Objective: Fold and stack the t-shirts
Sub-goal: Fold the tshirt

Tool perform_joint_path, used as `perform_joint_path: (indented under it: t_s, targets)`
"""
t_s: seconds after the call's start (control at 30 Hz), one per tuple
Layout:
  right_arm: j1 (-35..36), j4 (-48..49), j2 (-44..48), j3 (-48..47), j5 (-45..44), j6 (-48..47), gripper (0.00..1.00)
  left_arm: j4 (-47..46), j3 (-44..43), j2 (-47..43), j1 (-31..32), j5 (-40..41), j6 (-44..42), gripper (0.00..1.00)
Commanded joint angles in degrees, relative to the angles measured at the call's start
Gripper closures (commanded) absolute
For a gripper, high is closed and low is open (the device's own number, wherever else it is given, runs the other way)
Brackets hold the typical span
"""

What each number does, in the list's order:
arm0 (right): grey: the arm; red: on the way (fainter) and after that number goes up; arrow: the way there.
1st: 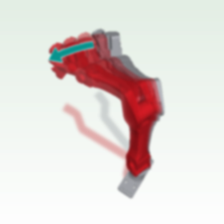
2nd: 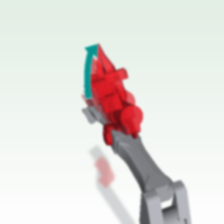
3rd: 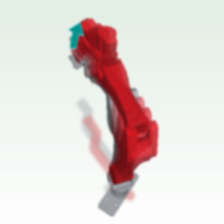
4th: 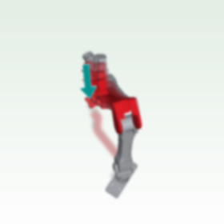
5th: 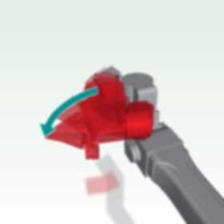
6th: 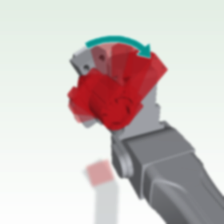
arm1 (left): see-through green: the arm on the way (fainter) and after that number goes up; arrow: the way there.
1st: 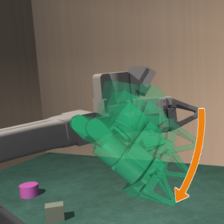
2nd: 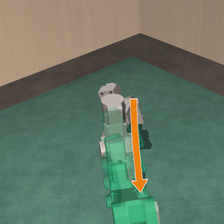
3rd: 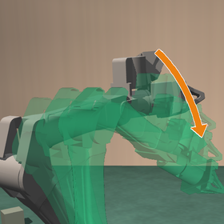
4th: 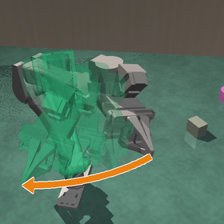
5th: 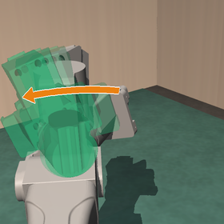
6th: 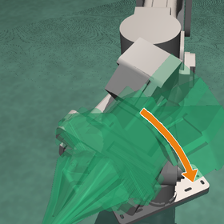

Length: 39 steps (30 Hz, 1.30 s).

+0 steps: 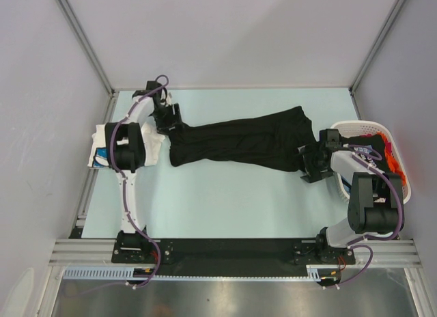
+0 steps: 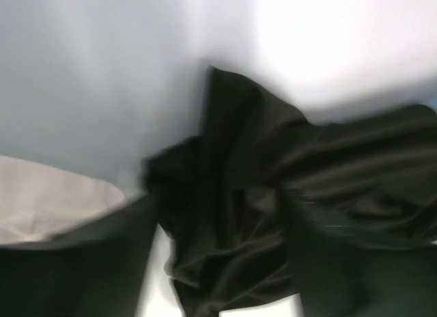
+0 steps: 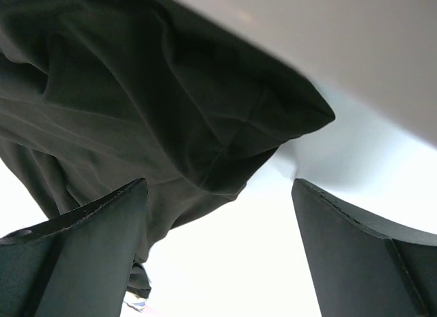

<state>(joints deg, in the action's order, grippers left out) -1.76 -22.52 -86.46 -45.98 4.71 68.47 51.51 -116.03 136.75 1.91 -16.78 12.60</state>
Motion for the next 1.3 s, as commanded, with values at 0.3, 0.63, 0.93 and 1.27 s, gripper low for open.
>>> perform_joint_path:
  t_s: [0.3, 0.63, 0.93, 1.27]
  targets:
    - [0.8, -1.1, -0.1, -2.8, -1.8, -1.2, 0.08, -6.4, 6.7, -6.9, -1.0, 0.4, 0.9, 0.0]
    - [1.1, -1.3, 0.4, -2.3, -2.0, -1.2, 0.08, -9.5, 3.2, -7.0, -0.9, -2.1, 2.5, 0.0]
    - [1.5, -1.4, 0.3, -2.1, -1.5, -1.8, 0.08, -11.5, 1.2, -6.5, -0.9, -1.2, 4.0, 0.38]
    - [1.6, -1.4, 0.4, -2.1, -1.3, -1.9, 0.08, -11.7, 0.1, -2.9, -0.5, -4.4, 4.7, 0.37]
